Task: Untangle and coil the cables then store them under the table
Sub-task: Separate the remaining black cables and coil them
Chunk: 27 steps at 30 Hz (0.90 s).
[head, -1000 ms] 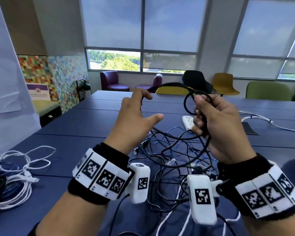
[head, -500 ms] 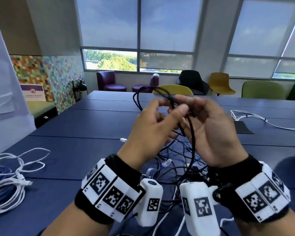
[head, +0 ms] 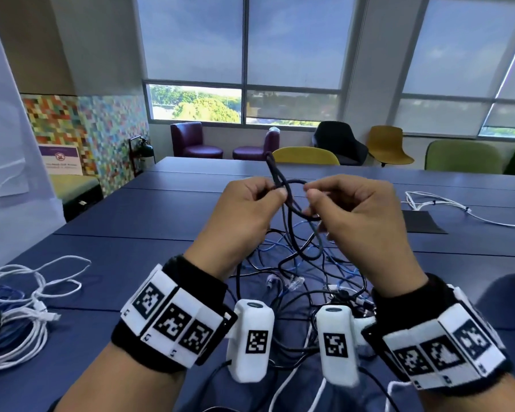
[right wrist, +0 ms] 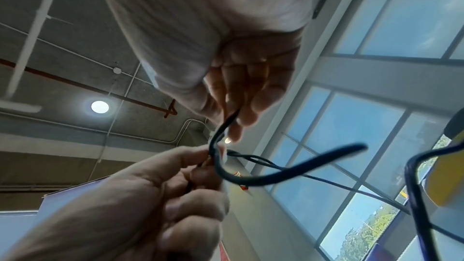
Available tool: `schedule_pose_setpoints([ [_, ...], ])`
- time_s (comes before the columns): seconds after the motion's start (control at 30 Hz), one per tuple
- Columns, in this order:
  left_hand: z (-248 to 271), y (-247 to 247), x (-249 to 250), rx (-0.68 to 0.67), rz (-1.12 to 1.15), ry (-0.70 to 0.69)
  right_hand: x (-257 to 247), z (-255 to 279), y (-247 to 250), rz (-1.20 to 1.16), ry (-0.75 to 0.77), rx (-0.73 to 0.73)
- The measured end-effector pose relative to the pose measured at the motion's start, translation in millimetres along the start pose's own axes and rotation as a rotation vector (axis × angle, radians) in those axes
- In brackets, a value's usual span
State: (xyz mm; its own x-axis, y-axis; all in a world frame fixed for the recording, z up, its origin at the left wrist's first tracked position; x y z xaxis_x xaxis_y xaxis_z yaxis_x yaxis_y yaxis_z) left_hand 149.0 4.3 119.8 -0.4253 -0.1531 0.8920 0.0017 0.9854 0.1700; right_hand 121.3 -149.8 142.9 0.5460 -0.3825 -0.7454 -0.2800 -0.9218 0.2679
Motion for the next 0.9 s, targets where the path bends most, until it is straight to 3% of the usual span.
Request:
schedule_pose_setpoints([
  [0.1, 2.0, -4.2, 2.6, -0.068, -0.091, -0.022, -0.6, -2.7, 2.7, 0.204, 0.070, 0.020],
  [0.23, 5.5, -10.5, 0.3, -0.123, -0.097, 0.002, 3.8, -4.4, -14.0, 0.364, 0.081, -0.129],
  [0.3, 6.1, -10.7, -2.5, -0.105, -0.026, 0.060, 9.0, -4.3, -19.0, 0.372, 0.058, -0.176],
  [0.37, 5.1, -9.7, -7.1, -0.078, 0.190, 0.141, 14.9, -6.0, -14.3, 0.271, -0.005, -0.154],
  [0.47, 3.3, -6.4, -11.9, -0.084, 0.484, 0.229, 25.5, -11.1, 8.2, -0.006, -0.160, 0.006],
  [0.53, 0.7, 0.8, -14.3, -0.067, 0.504, 0.234, 37.7, -13.0, 24.5, -0.137, -0.246, 0.143],
  [0.73, -6.2, 28.3, -26.4, 0.130, 0.452, 0.241, 67.9, -13.2, 72.0, -0.270, -0.306, 0.542],
  [0.9, -7.0, 43.7, -42.0, 0.236, 0.434, 0.313, 104.8, -15.5, 69.2, -0.686, -0.489, 0.601],
])
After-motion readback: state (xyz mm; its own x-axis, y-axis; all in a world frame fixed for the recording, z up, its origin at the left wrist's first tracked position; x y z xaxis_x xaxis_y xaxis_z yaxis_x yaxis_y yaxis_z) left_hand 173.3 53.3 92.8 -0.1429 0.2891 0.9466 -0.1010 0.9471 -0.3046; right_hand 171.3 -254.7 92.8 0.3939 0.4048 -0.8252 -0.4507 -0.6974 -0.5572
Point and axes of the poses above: each hand's wrist, its own z-axis away from the middle knuckle, its own y-axis out of the back of the hand, x = y × z, the point moved 9 cm from there along -z, towards the middle knuckle, and after that the axes turned 3 degrees about -y, right-handed, at the moved point
